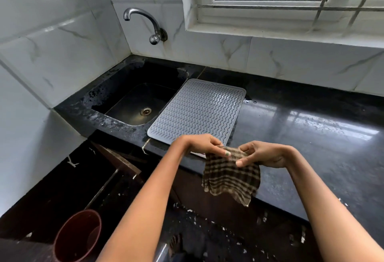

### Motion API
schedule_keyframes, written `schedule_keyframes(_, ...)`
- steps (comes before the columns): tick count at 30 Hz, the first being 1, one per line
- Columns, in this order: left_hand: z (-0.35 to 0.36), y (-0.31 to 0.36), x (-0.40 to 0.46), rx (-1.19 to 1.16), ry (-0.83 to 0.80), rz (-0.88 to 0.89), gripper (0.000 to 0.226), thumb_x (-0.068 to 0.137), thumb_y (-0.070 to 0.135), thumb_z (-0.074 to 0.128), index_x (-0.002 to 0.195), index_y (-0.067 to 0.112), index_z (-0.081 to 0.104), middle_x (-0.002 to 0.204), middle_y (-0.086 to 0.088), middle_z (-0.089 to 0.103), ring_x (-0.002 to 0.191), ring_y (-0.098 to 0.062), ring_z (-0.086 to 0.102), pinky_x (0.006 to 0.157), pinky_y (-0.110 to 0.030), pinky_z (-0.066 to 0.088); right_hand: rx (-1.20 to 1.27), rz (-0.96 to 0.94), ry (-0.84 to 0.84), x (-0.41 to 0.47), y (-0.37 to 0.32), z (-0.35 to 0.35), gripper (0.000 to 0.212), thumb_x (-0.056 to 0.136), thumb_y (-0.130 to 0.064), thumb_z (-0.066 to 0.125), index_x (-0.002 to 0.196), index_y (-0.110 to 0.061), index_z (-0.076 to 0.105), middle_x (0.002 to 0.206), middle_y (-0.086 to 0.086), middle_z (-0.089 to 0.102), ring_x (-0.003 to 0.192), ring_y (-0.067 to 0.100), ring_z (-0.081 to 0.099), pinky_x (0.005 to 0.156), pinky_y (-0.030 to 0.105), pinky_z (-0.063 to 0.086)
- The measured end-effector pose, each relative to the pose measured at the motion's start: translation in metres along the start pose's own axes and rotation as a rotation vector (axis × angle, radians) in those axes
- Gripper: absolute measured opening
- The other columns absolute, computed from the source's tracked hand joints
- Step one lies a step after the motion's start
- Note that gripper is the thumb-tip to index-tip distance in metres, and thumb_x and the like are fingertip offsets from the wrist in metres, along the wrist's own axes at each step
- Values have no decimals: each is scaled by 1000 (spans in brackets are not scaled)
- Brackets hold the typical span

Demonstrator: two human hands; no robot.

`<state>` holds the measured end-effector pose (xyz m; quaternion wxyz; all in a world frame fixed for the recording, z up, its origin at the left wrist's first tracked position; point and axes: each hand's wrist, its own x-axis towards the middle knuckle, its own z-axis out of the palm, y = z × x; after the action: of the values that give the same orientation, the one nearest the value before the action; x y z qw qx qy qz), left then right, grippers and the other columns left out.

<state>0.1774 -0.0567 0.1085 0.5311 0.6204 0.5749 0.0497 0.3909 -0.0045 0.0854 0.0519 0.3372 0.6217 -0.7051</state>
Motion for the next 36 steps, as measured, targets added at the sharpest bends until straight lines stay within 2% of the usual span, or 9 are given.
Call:
schedule_keyframes(6,-26,8,-29,-315,80,75,25,88,38,64,107,22,68,102,1,70,94,-13,64,91,-36,50,378,-294,43,-7,-28,6,38,75,6,62,112,9,53,102,18,63,91,24,64,81,29,57)
schedule_keyframes(10,-26,-9,-39,-722,59,257,51,74,39,75,119,17,62,110,-6,69,100,-21,64,86,-37,52,509,-457,132,-5,-48,11,19,77,4,59,94,-5,59,90,14,65,77,21,68,72,29,59)
schedule_keyframes(13,-16,-20,-38,-942,-42,344,72,61,44,85,120,16,55,107,0,73,98,-14,69,82,-34,57,562,-514,119,-1,-67,13,25,76,2,60,100,-6,60,88,13,68,73,21,70,68,29,60)
schedule_keyframes(20,-8,-30,-19,-1193,2,383,52,57,38,88,101,12,76,104,-8,74,97,-21,70,82,-33,57,636,-553,146,20,-99,3,30,77,-4,63,106,-9,62,92,9,70,77,18,69,70,28,59)
schedule_keyframes(22,-18,-31,-14,-1197,90,383,51,65,35,83,107,10,73,108,-10,72,100,-25,68,82,-37,57,659,-500,280,32,-103,-6,35,77,-6,66,112,-8,61,99,11,69,77,16,68,70,27,59)
schedule_keyframes(25,-42,-31,-5,-1183,218,312,47,78,23,72,120,6,60,112,-14,70,101,-24,69,80,-34,57,414,-314,718,55,-99,-23,31,89,-11,61,120,-10,53,111,16,62,79,16,66,69,30,57)
schedule_keyframes(28,-67,-34,7,-1105,246,206,43,84,17,66,124,4,54,111,-16,70,97,-26,70,76,-38,59,40,-250,976,71,-90,-38,36,94,-26,54,128,-17,45,134,11,47,114,21,50,99,41,44)
schedule_keyframes(32,-97,-39,23,-1061,203,179,40,87,16,62,124,6,54,113,-16,70,99,-28,69,76,-38,58,68,-413,578,81,-98,-45,56,81,-43,65,133,-34,46,144,-3,43,127,9,45,101,28,40)
schedule_keyframes(36,-127,-41,34,-993,116,208,38,89,16,58,126,12,54,114,-15,69,101,-27,68,78,-37,58,174,-292,160,98,-100,-45,78,75,-25,76,140,-37,35,139,3,51,123,19,54,102,37,44)
